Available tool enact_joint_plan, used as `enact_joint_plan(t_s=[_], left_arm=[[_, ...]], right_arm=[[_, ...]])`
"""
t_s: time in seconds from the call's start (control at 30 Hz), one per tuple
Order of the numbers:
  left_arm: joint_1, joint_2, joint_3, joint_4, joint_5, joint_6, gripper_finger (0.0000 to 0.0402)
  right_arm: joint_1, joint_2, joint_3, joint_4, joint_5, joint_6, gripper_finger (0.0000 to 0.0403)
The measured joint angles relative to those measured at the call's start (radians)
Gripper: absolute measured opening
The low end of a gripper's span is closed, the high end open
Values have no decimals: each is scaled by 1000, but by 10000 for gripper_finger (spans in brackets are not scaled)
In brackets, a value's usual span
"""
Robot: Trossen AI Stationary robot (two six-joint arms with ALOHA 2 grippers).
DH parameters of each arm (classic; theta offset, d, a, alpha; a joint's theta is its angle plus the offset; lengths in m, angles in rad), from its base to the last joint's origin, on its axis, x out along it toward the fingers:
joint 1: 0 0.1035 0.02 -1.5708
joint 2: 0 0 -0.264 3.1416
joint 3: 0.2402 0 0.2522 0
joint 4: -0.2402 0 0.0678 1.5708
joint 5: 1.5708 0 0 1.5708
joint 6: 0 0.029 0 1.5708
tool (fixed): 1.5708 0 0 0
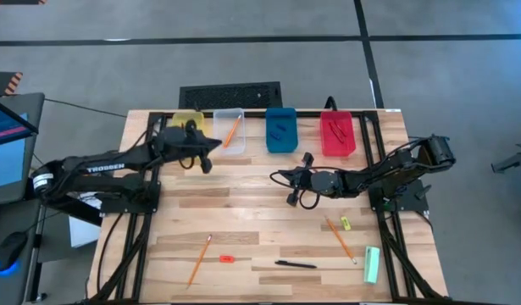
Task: Sort crayons/erasers/pens/pencils in bins
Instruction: Put the orange pencil into the transparent bin
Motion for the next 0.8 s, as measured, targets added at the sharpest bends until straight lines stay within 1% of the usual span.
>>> enact_joint_plan(t_s=[0.07,0.27,0.53,0.8], left_arm=[[-27,0,-32,64,-1,0,6],[-86,0,-93,189,0,-2,6],[-136,0,-109,203,-1,-14,6],[-158,16,-109,210,-1,3,6]], right_arm=[[0,0,0,-2,0,0,4],[0,0,0,-3,0,-1,9],[0,0,0,-7,0,-2,3],[0,0,0,-8,0,-2,7]])
